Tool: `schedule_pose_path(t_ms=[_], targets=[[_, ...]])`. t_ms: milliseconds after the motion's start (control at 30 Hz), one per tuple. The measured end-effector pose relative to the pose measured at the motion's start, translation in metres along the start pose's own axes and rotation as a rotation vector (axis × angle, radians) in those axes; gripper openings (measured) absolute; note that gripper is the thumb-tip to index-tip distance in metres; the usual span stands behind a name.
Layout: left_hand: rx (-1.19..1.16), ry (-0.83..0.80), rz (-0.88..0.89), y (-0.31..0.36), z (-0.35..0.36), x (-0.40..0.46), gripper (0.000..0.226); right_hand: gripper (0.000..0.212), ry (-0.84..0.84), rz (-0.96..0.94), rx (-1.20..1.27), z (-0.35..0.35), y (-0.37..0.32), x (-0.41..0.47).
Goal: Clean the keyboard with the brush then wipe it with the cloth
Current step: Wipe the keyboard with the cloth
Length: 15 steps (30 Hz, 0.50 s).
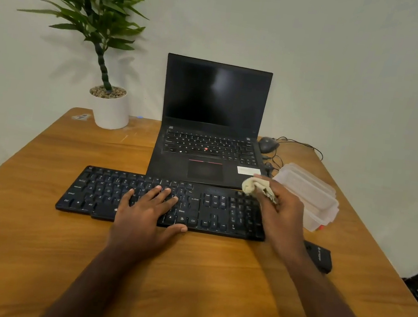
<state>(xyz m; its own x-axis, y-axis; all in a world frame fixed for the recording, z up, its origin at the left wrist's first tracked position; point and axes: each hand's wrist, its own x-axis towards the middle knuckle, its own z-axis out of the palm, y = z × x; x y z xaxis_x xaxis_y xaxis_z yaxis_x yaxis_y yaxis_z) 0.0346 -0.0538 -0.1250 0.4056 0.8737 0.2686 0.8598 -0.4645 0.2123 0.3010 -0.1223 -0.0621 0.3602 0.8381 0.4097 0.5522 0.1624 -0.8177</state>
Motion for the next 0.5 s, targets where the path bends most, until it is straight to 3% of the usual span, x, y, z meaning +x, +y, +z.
schedule_pose_path(t_ms=[100,200,500], targets=[[0.003,0.017,0.017,-0.001,0.001,0.000,0.087,0.050,-0.227,-0.257,-0.394,0.009,0.013,0.001],[0.005,0.034,0.031,-0.003,0.002,0.001,0.086,0.047,-0.489,-0.397,-0.806,0.017,0.014,-0.004],[0.000,0.031,0.032,-0.003,0.001,0.002,0.085,0.041,-0.560,-0.595,-0.831,-0.002,0.006,-0.001]])
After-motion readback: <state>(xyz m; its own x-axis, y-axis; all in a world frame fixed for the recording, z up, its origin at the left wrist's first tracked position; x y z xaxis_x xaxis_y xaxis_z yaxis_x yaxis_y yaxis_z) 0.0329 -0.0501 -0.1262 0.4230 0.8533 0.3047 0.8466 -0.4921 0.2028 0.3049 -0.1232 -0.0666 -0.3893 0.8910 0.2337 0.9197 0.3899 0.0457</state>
